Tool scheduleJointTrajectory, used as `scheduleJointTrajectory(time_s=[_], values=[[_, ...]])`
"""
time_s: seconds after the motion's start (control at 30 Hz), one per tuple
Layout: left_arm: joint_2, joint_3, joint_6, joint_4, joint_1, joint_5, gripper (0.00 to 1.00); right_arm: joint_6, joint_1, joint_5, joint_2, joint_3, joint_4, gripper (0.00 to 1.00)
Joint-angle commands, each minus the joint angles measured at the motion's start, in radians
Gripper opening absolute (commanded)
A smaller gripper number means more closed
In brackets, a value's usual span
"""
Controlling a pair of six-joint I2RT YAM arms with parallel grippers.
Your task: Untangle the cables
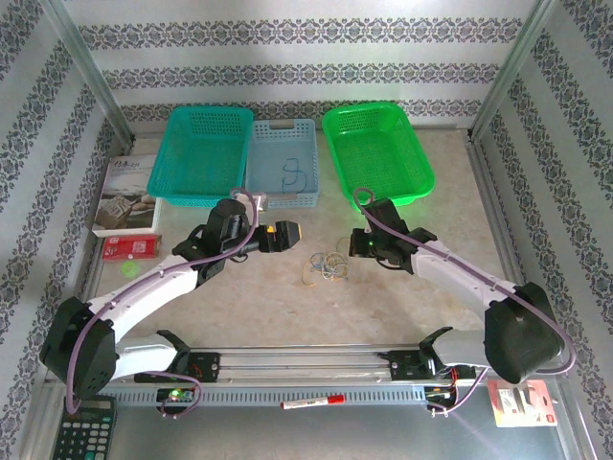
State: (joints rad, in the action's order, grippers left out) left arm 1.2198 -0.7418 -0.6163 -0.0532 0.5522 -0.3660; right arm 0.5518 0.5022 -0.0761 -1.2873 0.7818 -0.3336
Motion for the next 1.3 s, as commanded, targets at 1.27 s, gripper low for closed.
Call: scheduleJointTrajectory(time_s=[1.27], values=[[0.147,0.045,0.172,-0.257,0.110,0.030,1.00,0.053,0.177,-0.056,0.203,0.388,-0.086,0.00]])
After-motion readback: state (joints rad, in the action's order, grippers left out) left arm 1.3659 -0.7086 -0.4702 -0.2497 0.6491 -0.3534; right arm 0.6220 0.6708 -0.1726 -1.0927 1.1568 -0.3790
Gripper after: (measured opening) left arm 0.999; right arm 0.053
